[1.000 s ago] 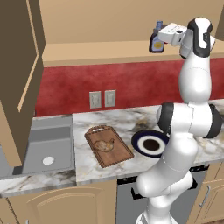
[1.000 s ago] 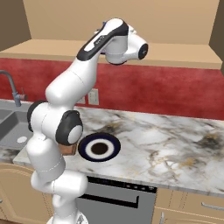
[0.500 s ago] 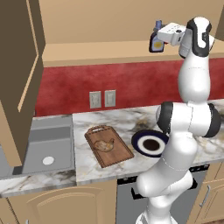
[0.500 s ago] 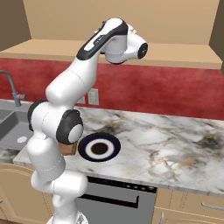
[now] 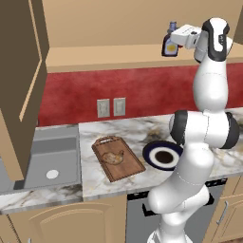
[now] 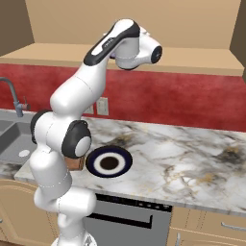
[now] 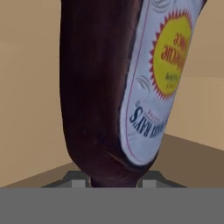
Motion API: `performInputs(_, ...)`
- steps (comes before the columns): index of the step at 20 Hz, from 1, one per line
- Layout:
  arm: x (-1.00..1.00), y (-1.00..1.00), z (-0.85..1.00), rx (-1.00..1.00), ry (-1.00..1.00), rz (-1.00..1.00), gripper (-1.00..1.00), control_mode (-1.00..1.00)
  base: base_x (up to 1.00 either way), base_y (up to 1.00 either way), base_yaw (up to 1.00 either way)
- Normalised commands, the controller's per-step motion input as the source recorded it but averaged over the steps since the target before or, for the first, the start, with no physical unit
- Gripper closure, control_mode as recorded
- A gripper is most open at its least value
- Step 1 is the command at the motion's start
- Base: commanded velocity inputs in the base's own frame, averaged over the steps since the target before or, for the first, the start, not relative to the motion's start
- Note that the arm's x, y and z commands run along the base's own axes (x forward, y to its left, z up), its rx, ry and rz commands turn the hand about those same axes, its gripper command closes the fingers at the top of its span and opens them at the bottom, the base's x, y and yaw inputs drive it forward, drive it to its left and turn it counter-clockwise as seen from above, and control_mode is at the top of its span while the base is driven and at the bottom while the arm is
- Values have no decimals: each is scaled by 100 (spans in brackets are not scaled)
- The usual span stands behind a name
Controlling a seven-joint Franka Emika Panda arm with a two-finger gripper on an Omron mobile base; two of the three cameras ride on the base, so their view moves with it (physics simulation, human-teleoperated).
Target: Pick the chicken drumstick from the plate and place it on the cutting board. Then pick the condiment bottle from the cabinet and place it next to the cutting board.
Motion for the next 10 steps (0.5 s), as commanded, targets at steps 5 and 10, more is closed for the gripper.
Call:
performInputs(5, 0, 0, 0, 0, 0, 0, 100, -100, 0, 0, 0)
performInputs(10, 0, 0, 1, 0, 0, 0, 100, -100, 0, 0, 0)
